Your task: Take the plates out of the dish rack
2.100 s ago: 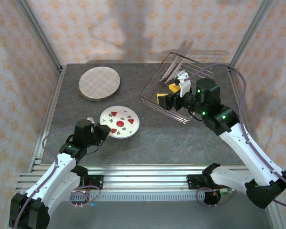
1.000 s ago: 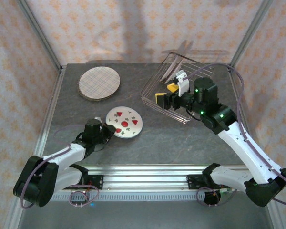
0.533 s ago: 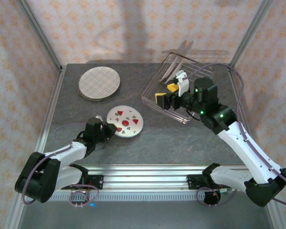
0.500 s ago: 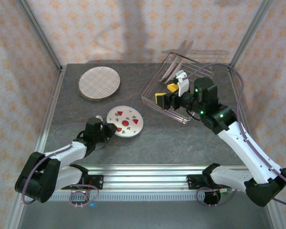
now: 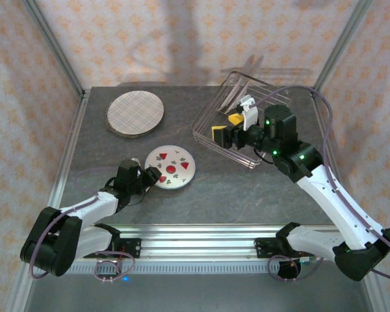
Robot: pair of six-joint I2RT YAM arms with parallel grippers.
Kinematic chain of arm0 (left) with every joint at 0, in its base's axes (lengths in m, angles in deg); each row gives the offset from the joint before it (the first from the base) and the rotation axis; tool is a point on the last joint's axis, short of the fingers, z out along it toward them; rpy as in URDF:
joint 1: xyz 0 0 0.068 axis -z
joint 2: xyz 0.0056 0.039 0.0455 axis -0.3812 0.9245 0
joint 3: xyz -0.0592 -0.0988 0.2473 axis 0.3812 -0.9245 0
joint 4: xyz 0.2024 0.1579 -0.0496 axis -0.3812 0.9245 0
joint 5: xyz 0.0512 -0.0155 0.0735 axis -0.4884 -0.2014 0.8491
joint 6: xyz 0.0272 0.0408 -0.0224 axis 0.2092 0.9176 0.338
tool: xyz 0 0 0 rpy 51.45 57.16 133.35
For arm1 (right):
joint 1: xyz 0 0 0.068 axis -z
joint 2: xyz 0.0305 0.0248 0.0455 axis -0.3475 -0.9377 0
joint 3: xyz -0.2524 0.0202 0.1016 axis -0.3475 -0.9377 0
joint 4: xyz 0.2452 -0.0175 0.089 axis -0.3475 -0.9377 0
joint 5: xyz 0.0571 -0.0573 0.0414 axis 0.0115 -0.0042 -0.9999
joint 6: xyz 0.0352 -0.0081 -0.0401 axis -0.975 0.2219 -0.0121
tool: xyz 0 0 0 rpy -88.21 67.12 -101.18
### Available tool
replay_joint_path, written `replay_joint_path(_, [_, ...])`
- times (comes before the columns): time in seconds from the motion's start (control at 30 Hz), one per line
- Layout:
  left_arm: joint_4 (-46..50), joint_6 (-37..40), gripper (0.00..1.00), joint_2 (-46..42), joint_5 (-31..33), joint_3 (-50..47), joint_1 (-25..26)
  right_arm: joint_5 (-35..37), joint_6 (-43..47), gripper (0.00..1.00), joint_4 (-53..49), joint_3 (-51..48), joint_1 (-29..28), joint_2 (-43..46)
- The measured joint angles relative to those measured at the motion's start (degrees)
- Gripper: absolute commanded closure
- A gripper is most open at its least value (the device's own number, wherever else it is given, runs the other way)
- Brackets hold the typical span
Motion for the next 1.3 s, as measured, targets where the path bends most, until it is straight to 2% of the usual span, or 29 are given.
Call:
replay_joint_path(0.93, [7.34, 1.51, 0.34, 5.16, 0.76, 6.43, -0.02, 0.79, -0.24, 0.22, -0.81, 0.2, 0.0, -0.26])
replay_joint_path(1.17, [12.57, 1.75, 0.17, 5.62, 1.42, 9.53, 0.0, 4.83, -1.51, 0.23, -1.16, 1.09, 0.0, -1.31])
replay_joint_path(1.3, [17.75, 2.21, 0.11, 5.05, 2.78, 12.81, 0.0, 11.8, -4.63, 0.26, -2.34, 4.02, -0.11, -3.26])
